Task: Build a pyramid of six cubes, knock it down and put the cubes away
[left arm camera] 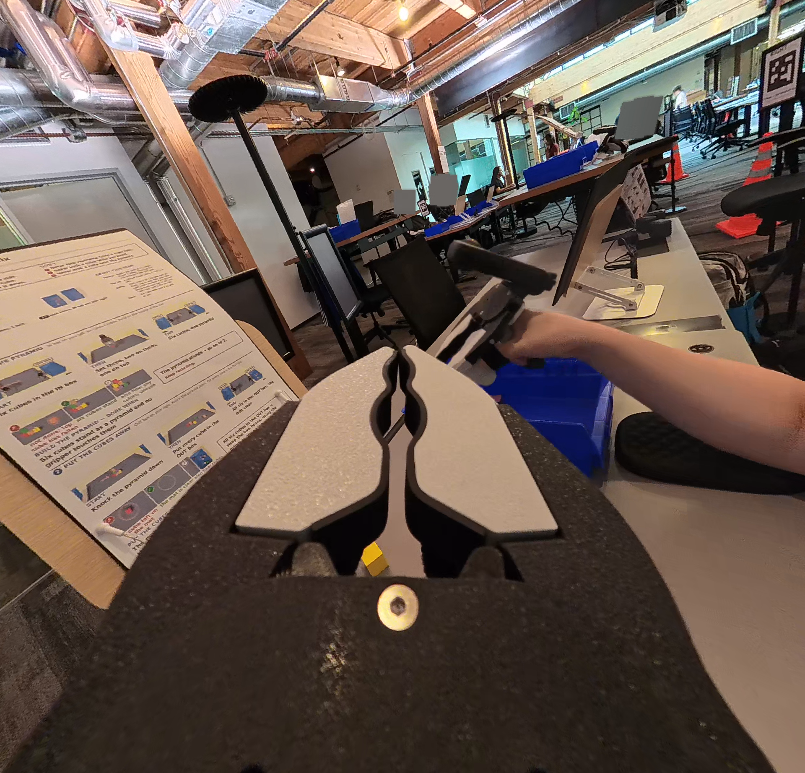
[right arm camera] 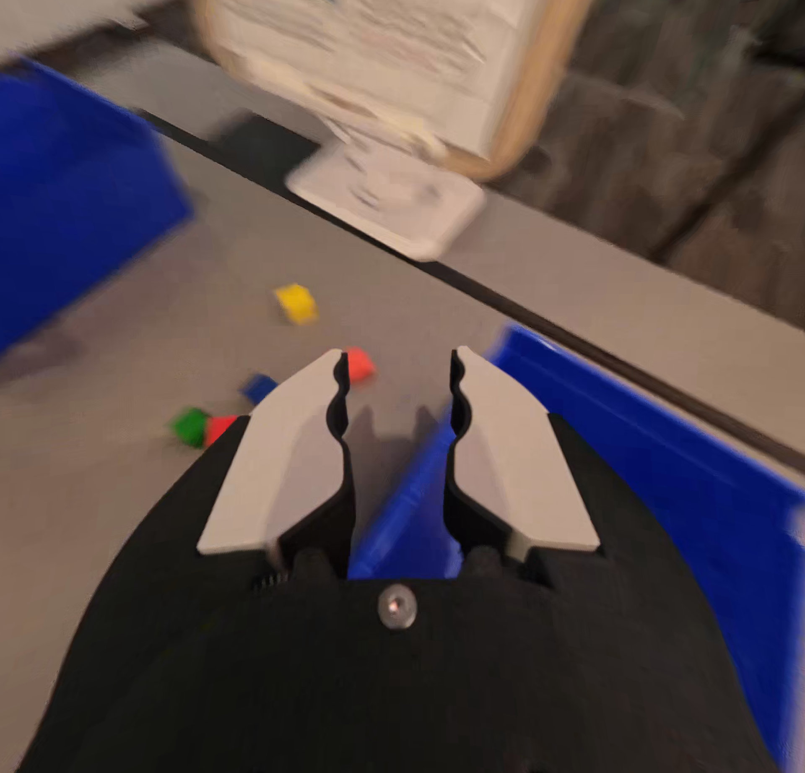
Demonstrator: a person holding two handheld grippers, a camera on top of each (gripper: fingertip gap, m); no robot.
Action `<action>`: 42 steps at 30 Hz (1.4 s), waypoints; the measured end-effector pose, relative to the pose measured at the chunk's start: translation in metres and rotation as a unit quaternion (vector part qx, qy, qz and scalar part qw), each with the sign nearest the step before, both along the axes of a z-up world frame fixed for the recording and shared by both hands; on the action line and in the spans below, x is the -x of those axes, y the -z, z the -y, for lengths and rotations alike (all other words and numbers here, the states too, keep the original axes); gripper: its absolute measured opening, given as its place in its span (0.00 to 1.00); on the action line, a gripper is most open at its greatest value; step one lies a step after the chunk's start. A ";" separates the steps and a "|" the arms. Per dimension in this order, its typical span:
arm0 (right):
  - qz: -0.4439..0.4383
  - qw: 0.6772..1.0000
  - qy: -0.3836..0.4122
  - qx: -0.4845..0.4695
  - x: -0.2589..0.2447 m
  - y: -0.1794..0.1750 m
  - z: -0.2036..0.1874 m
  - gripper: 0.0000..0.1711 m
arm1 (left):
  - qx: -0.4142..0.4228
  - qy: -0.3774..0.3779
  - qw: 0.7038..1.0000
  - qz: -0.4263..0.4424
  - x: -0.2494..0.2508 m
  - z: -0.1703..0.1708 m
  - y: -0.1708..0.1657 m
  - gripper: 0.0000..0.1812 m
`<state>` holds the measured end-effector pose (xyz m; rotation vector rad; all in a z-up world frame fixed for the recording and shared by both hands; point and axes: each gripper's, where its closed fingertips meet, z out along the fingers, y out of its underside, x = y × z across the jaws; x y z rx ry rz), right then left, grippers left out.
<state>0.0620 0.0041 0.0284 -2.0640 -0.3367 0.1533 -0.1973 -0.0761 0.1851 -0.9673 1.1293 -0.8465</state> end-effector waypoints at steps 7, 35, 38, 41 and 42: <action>0.028 0.989 -0.118 0.085 0.130 0.082 -0.013 0.27 | -0.001 0.004 1.000 -0.005 -0.001 0.003 0.002 0.00; 0.193 0.936 -0.203 0.211 0.134 0.178 -0.013 0.27 | -0.011 0.031 0.999 -0.019 -0.010 0.013 0.006 0.00; 0.185 0.938 -0.201 0.214 0.135 0.178 -0.016 0.25 | -0.011 0.033 0.999 -0.019 -0.011 0.014 0.007 0.00; 0.177 0.932 -0.203 0.241 0.133 0.182 -0.011 0.19 | -0.010 0.035 0.999 -0.023 -0.013 0.014 0.009 0.00; 0.172 0.930 -0.201 0.255 0.132 0.184 -0.008 0.18 | -0.010 0.037 0.999 -0.025 -0.014 0.014 0.009 0.00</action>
